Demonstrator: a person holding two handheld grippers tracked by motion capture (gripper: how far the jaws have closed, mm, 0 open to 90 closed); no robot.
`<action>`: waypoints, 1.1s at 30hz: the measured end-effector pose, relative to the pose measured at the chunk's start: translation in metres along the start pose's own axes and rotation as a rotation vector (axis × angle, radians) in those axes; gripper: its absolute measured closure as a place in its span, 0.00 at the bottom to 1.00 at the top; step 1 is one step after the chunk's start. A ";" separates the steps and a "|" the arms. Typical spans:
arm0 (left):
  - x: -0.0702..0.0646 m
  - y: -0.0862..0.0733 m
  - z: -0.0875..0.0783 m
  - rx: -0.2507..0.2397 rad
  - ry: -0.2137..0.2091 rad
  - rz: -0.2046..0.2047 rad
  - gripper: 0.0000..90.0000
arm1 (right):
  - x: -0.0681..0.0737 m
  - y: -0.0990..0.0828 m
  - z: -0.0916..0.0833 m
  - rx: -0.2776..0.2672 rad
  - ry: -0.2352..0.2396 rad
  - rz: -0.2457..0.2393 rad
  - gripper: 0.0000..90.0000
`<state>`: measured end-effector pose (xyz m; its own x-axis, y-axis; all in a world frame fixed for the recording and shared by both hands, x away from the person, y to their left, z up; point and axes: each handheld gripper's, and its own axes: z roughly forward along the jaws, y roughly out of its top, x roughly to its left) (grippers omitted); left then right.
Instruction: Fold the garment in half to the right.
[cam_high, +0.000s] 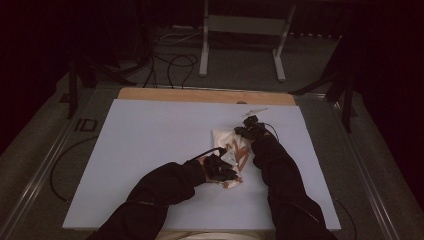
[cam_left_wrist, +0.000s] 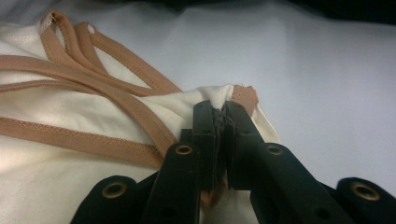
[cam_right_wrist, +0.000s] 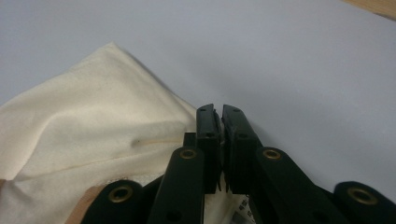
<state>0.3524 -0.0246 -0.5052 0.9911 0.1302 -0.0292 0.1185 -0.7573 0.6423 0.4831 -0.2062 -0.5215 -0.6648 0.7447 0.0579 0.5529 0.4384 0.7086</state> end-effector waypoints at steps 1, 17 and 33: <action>0.000 0.000 0.000 -0.007 -0.003 -0.003 0.93 | 0.000 0.000 0.000 0.003 0.001 0.002 0.95; -0.006 0.007 -0.031 -0.095 0.016 -0.032 0.43 | 0.004 0.019 -0.026 -0.018 0.064 0.044 0.43; -0.019 -0.013 -0.078 -0.193 0.053 -0.083 0.00 | 0.038 0.030 -0.057 -0.033 0.098 -0.046 0.38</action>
<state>0.3269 0.0332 -0.4533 0.9731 0.2246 -0.0510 0.1806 -0.6063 0.7745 0.4458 -0.1934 -0.4575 -0.7360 0.6707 0.0919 0.5046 0.4530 0.7350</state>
